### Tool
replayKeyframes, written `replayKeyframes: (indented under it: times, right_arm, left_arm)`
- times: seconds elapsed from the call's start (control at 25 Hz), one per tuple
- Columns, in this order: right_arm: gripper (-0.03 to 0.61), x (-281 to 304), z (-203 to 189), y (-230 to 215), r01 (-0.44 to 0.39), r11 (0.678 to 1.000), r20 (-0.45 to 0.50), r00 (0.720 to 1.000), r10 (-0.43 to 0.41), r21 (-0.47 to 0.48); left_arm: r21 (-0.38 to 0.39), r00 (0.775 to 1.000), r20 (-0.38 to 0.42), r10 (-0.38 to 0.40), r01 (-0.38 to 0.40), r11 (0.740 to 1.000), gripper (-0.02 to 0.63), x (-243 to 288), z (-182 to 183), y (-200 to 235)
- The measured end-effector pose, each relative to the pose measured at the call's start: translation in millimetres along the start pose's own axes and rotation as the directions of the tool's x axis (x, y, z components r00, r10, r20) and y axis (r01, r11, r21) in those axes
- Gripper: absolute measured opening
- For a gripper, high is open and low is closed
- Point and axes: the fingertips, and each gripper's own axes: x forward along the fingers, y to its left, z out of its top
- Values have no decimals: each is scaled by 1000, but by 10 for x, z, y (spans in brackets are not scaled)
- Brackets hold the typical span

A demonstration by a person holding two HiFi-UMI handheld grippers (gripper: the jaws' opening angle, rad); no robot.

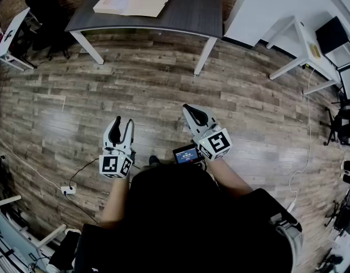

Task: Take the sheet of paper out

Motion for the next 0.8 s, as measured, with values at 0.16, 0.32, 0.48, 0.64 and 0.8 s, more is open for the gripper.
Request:
replayKeyframes:
  times: [0.16, 0.32, 0.48, 0.64, 0.8]
  right_arm:
    - [4, 122, 7, 70, 9, 1000, -15, 1000, -9, 8]
    - [4, 189, 16, 131, 2, 1000, -10, 1000, -2, 30]
    - [3, 163, 48, 149, -16, 999, 7, 1000, 16, 45]
    - [4, 171, -2, 170, -17, 999, -12, 1000, 18, 51]
    - [5, 140, -22, 222, -41, 997, -4, 999, 41, 63]
  left_arm:
    - [5, 1000, 13, -17, 17, 1000, 158, 32, 86, 123]
    - [-3, 1000, 23, -16, 16, 1000, 156, 6, 136, 213]
    - [-16, 1000, 18, -16, 16, 1000, 153, -15, 134, 222]
    - [-9, 1000, 11, -13, 13, 1000, 150, -66, 139, 213]
    - [-7, 1000, 0, -4, 4, 1000, 149, -135, 100, 181]
